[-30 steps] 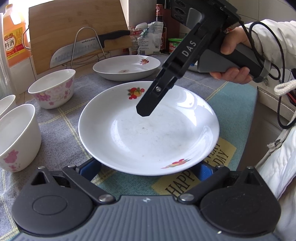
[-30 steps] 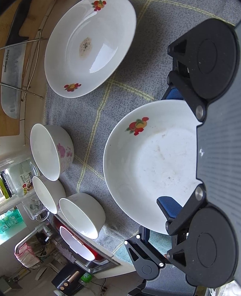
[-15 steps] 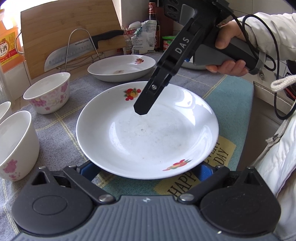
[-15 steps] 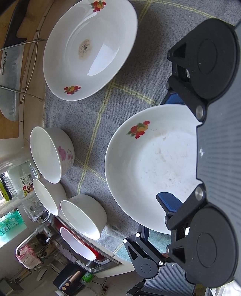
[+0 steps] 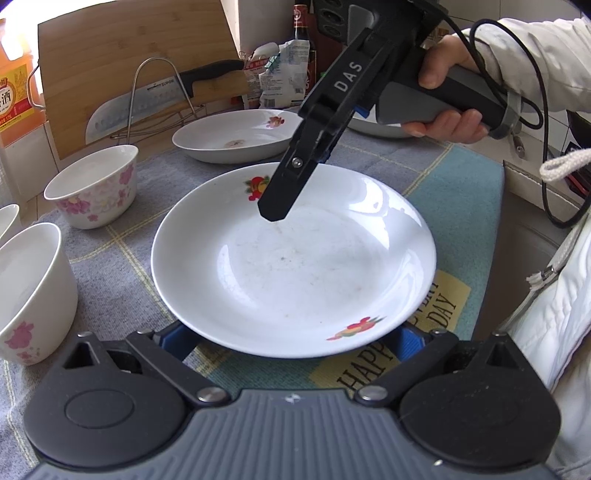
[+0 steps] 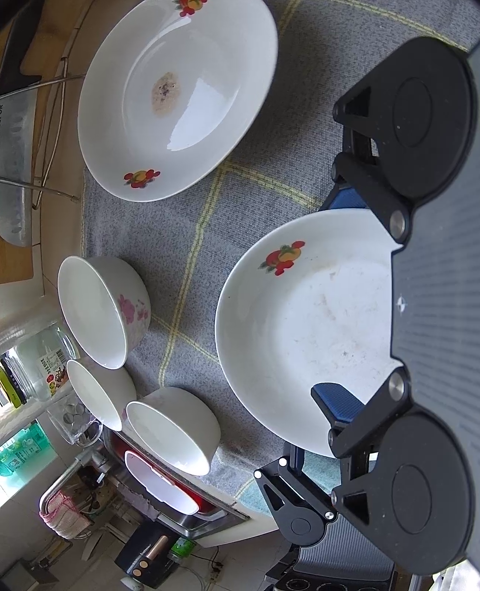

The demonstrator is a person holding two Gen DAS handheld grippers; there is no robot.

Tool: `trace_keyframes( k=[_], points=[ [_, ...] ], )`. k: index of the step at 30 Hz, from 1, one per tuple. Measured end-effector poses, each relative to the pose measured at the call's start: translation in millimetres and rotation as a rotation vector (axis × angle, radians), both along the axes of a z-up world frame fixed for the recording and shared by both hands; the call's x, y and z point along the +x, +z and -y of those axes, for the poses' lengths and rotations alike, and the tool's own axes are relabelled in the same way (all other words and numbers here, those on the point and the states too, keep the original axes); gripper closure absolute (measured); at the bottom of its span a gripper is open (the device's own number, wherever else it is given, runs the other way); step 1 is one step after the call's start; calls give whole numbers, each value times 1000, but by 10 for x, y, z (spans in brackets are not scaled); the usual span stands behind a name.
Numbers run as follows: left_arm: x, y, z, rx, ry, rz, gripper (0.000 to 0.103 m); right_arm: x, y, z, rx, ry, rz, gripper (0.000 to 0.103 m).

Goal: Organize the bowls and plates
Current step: 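Carry the held plate with the right gripper toward the other flower-print plate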

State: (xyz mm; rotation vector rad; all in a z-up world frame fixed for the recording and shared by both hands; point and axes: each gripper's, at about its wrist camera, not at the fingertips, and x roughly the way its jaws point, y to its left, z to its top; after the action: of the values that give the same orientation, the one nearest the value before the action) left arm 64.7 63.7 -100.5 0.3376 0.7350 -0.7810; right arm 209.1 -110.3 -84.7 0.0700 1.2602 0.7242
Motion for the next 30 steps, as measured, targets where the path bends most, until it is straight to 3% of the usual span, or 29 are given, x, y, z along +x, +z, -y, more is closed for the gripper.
trace_keyframes(
  k=[30],
  points=[
    [72,188,208,2,-10,2,2,-12,231,264,38,-29,27,8]
  ],
)
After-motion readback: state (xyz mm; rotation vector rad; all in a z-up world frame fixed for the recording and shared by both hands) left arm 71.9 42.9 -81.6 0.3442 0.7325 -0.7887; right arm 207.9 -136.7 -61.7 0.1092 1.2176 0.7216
